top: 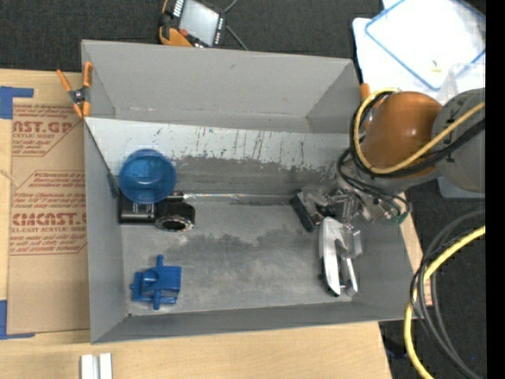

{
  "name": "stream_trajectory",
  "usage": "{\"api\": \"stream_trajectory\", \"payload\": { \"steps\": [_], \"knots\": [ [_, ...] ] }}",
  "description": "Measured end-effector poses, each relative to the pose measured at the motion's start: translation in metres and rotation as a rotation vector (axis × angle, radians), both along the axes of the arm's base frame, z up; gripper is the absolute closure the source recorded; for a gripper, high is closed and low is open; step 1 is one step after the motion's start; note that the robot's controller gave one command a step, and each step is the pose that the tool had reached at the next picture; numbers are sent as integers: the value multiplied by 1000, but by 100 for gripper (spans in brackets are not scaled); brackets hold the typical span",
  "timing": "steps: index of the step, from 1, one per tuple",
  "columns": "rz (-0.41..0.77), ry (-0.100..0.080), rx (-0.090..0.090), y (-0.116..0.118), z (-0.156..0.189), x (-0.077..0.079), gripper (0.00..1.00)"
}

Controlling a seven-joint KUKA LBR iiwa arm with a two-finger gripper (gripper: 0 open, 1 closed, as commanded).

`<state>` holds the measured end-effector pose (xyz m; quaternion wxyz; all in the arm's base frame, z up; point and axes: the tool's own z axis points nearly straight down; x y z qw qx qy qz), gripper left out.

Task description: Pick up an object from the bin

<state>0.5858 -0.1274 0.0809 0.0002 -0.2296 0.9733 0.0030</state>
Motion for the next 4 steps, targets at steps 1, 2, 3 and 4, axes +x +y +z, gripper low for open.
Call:
{"api": "stream_trajectory", "payload": {
  "steps": [1, 2, 3, 4],
  "knots": [
    [4, 8, 8, -6, 3, 5, 0],
    [237, 9, 6, -16, -6, 5, 0],
    [504, -12, 22, -8, -2, -12, 0],
    [227, -6, 20, -10, 15, 8, 100]
  ]
}}
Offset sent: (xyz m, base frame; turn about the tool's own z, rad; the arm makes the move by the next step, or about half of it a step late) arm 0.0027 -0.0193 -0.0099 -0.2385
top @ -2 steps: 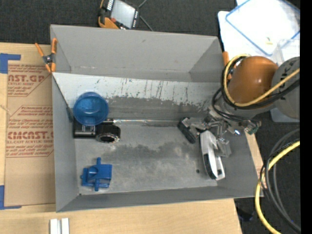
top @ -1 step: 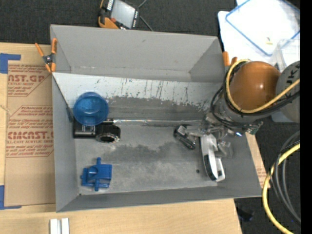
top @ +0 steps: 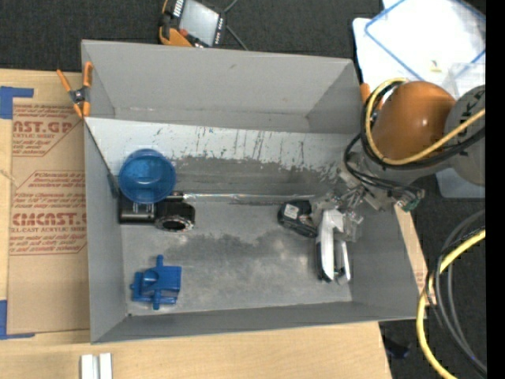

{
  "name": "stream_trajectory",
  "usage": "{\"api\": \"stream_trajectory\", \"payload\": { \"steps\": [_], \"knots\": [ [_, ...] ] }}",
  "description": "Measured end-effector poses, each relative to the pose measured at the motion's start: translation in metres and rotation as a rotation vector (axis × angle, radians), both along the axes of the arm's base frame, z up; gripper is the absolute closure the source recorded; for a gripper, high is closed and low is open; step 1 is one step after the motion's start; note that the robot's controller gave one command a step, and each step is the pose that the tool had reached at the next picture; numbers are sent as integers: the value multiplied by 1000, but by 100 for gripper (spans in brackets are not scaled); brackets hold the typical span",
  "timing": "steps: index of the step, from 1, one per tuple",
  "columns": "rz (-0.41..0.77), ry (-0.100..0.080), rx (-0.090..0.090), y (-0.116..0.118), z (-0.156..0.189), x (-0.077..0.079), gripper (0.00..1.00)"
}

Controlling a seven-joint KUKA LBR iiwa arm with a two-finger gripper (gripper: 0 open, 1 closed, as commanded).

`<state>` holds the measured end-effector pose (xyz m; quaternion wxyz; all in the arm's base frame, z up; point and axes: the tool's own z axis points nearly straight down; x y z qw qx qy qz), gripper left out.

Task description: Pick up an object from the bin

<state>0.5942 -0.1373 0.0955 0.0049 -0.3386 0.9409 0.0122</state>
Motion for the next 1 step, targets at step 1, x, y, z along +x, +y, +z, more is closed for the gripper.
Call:
{"api": "stream_trajectory", "payload": {
  "steps": [1],
  "knots": [
    [0, 0, 0, 0, 0, 0, 100]
  ]
}}
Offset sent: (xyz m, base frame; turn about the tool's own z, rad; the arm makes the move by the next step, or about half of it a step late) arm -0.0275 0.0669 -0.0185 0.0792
